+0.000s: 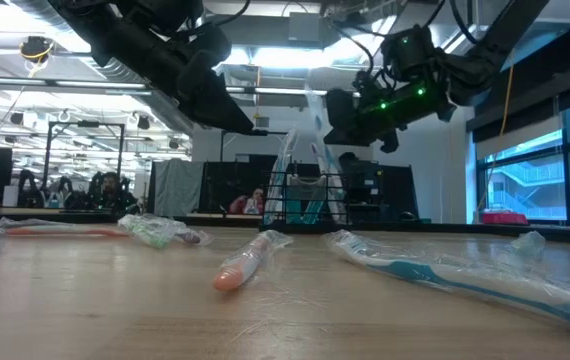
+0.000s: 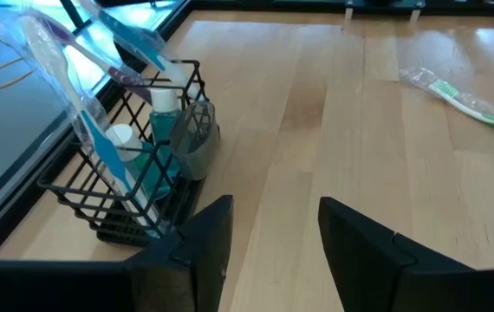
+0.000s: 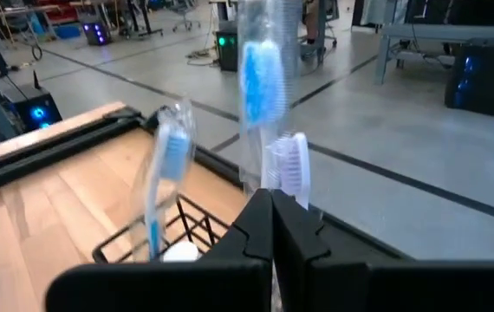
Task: Pick & Place toothbrushing station
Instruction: Put the right blue toothbrush in the right section of the wire organizer
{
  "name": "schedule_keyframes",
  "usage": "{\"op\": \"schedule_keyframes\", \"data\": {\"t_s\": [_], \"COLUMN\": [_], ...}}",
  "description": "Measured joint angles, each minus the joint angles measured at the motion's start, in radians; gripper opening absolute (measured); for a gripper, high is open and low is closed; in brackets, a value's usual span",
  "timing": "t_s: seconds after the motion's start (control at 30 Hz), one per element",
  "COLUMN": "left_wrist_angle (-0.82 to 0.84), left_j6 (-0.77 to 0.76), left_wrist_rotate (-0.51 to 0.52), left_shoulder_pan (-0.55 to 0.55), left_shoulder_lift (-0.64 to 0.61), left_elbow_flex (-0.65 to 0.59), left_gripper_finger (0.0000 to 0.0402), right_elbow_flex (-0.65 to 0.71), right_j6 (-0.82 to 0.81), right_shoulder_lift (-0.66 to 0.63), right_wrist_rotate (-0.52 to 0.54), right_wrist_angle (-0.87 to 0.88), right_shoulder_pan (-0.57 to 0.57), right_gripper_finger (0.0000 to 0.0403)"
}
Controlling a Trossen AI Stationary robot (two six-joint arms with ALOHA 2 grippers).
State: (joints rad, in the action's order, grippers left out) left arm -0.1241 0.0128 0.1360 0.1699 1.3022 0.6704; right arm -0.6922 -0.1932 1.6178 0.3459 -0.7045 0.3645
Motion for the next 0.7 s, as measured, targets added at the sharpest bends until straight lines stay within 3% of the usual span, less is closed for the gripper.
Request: {"op": "schedule_keyframes", "data": {"t_s": [0.37,0.7], "left_wrist_angle": [0.011,0.024], "left_j6": [0.0,0.0], "left_wrist_rotate": [0.0,0.0], "left_shoulder_pan": [0.0,0.0], "left_shoulder_lift": [0.0,0.0], "left_elbow_flex": [0.0,0.0], "left_gripper_finger": [0.0168,0.0168], "right_elbow_flex": [0.0,0.0], "right_j6": [0.003,0.019], "right_shoulder_lift": [0.03,0.03], "right_wrist_rotate": [-0.002,0.071], "right_wrist_angle": [0.024,0.055], "right_shoulder_pan": [-0.016,-0.041], "right_gripper_finger": [0.0,0.0]}}
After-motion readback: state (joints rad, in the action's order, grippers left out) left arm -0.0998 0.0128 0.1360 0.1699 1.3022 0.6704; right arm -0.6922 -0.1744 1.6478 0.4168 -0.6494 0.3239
